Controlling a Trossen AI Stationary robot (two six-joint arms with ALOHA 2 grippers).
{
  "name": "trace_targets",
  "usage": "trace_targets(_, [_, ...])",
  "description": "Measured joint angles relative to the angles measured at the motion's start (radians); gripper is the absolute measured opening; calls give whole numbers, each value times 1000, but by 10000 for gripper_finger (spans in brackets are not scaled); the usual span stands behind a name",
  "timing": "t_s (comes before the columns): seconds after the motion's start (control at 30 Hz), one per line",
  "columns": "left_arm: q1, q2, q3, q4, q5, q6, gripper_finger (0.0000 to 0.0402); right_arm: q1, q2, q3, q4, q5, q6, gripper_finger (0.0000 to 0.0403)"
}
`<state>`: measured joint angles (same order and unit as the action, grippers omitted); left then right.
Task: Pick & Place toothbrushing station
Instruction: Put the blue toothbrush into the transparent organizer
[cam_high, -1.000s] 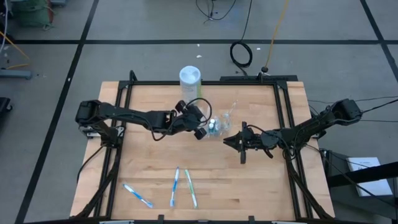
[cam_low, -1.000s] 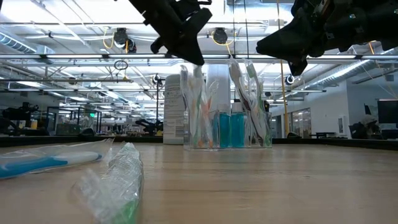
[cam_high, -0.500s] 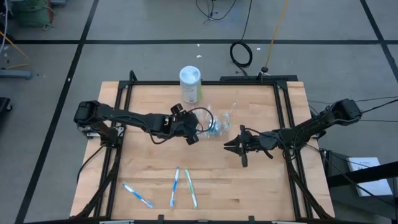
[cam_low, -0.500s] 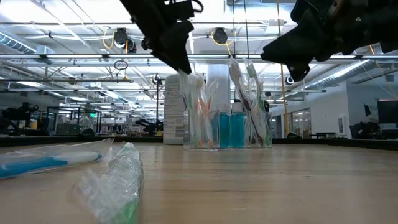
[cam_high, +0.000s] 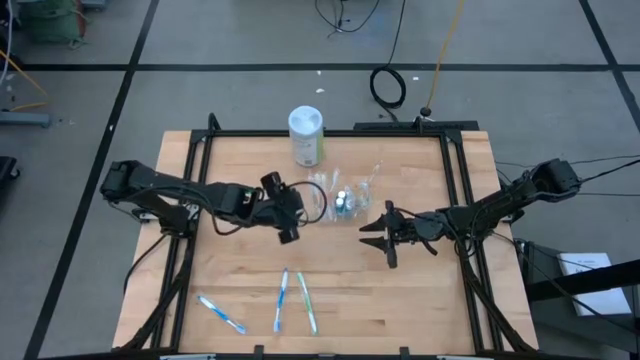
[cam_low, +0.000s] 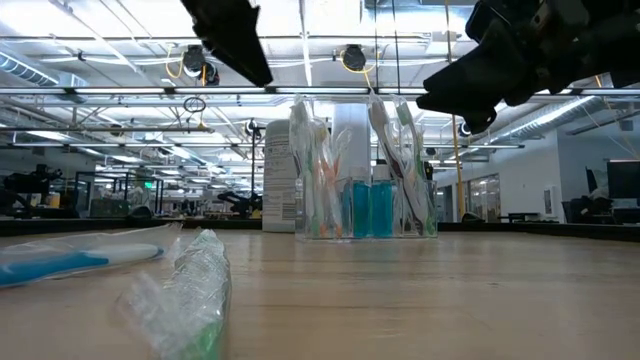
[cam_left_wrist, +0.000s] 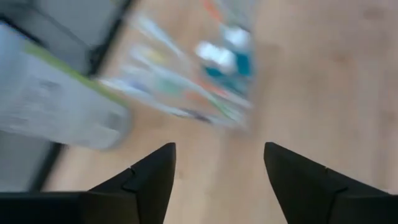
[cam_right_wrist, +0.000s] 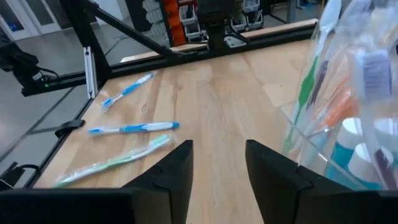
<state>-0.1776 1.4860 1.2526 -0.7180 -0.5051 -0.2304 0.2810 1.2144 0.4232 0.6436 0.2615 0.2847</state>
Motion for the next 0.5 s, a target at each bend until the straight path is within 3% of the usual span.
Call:
trace_targets(0.2, [-79,37,0,-73,239,7,228,-17,0,0,26,-1,-69,140])
trace_targets(0.33, [-164,88,-1,-74,295,116,214,-51,0,0,32,-1,-83,141])
trace_targets(0.5, [-253,169,-1,-36,335,102,198,-95,0,0,37,-1,-84,140])
